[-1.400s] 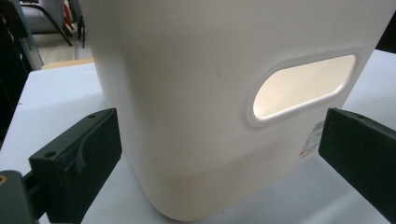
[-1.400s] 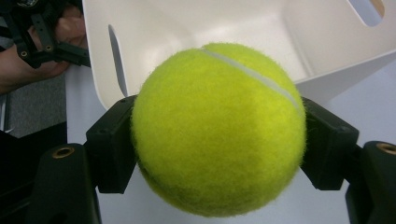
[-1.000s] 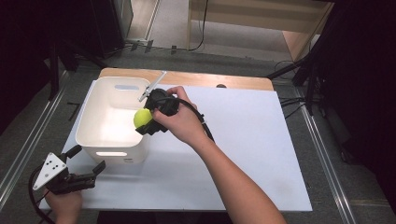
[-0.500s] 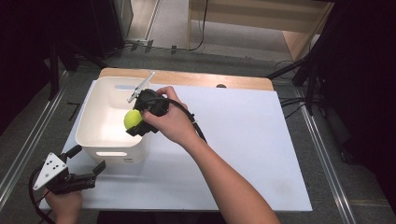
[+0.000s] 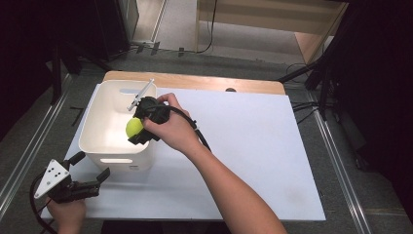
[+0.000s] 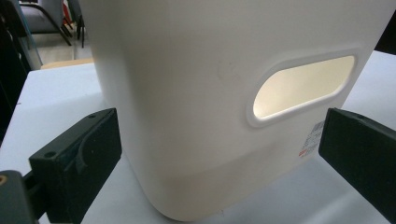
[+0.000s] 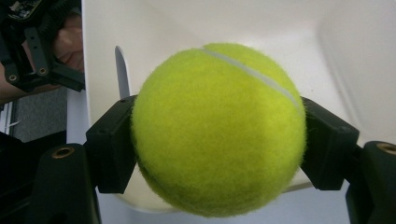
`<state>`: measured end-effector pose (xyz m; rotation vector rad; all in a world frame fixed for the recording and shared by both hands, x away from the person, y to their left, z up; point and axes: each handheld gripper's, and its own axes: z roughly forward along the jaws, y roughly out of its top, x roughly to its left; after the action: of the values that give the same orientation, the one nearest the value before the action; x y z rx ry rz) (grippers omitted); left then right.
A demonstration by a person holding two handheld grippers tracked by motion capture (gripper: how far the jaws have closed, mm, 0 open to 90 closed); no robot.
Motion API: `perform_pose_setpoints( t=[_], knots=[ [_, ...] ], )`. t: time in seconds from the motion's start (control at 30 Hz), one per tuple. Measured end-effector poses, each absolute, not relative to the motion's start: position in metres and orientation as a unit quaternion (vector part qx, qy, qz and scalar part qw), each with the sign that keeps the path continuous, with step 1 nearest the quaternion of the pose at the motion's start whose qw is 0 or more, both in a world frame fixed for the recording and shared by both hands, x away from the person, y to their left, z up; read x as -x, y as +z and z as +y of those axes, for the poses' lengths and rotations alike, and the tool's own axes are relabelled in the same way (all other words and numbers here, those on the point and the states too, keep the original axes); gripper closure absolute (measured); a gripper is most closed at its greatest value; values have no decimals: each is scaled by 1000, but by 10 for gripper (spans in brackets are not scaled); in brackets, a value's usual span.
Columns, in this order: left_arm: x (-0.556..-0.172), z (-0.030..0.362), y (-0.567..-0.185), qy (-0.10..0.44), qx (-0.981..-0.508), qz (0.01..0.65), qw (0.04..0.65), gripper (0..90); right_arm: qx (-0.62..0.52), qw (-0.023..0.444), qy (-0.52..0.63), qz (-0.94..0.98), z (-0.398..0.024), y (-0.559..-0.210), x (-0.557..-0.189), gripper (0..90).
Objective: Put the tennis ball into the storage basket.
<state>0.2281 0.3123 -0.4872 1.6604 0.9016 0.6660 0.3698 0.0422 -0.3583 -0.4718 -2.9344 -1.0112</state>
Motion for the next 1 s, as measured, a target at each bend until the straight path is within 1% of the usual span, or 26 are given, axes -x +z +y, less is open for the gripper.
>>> perform_pose_setpoints(
  t=[0.47,0.5,0.53,0.57,0.63,0.83,0.87,0.97,1.0],
  knots=[
    [-228,313,-487,279,-699,379,539,0,134,9,-282,-950,55,-374,-370,221],
    [-228,313,-487,280,-698,379,539,0,131,8,-283,-950,55,-374,-370,197],
    [-228,313,-487,280,-698,379,539,0,129,13,-285,-950,55,-373,-369,150],
    [-228,313,-487,279,-698,379,539,0,129,13,-285,-950,55,-373,-369,150],
    [-228,313,-487,279,-698,379,540,0,132,10,-301,-944,51,-368,-368,102],
    [-228,313,-487,278,-698,380,539,0,140,7,-327,-935,38,-357,-366,89],
    [-228,314,-487,279,-698,380,539,0,148,-3,-332,-931,34,-355,-364,0],
    [-228,313,-487,278,-698,381,539,0,151,-4,-343,-927,28,-354,-362,0],
    [-228,313,-487,278,-698,381,538,0,154,-11,-346,-925,26,-353,-361,0]
  ],
)
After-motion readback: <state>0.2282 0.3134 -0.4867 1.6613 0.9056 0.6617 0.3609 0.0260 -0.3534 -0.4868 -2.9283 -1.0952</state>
